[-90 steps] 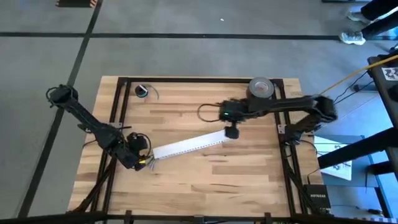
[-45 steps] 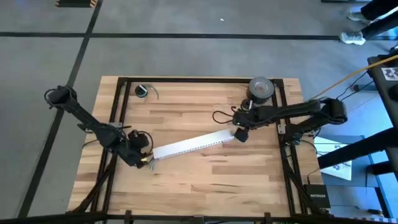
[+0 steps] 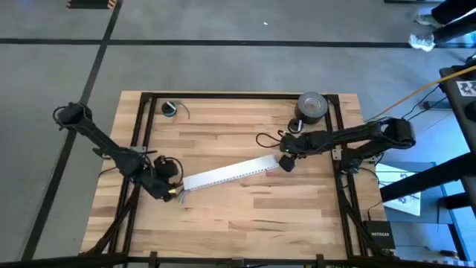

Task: Ziptie cables
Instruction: Close the white cable duct

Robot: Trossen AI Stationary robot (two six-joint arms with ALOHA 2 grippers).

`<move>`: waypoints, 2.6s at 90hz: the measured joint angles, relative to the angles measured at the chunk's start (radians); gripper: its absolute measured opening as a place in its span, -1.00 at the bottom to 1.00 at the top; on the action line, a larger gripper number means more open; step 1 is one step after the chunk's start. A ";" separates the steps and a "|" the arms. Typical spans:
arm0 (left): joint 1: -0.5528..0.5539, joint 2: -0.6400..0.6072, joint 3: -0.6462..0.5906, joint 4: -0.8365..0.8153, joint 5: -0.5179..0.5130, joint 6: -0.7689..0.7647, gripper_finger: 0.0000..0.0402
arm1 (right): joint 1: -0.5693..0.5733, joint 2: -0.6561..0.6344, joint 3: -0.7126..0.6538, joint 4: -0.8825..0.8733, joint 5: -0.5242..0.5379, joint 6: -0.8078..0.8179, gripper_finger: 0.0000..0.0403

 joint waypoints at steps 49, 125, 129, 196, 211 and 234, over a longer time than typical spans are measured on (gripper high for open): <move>0.000 0.140 0.000 0.145 -0.006 0.049 0.18 | 0.001 0.042 -0.005 0.090 -0.027 0.013 0.64; 0.115 0.196 -0.002 0.333 0.041 0.200 0.18 | 0.000 0.051 0.004 0.117 -0.068 0.062 0.64; 0.123 0.196 -0.002 0.338 0.055 0.222 0.18 | 0.000 0.052 0.008 0.111 -0.068 0.062 0.64; 0.089 0.030 0.185 0.093 0.129 0.115 0.18 | 0.048 0.053 0.038 0.120 -0.182 -0.078 0.64; 0.158 0.060 0.185 0.217 0.121 0.197 0.18 | 0.125 0.053 0.038 0.275 -0.204 -0.041 0.64; 0.298 0.193 0.185 0.535 0.175 0.508 0.18 | 0.209 0.053 0.038 0.479 -0.203 -0.075 0.64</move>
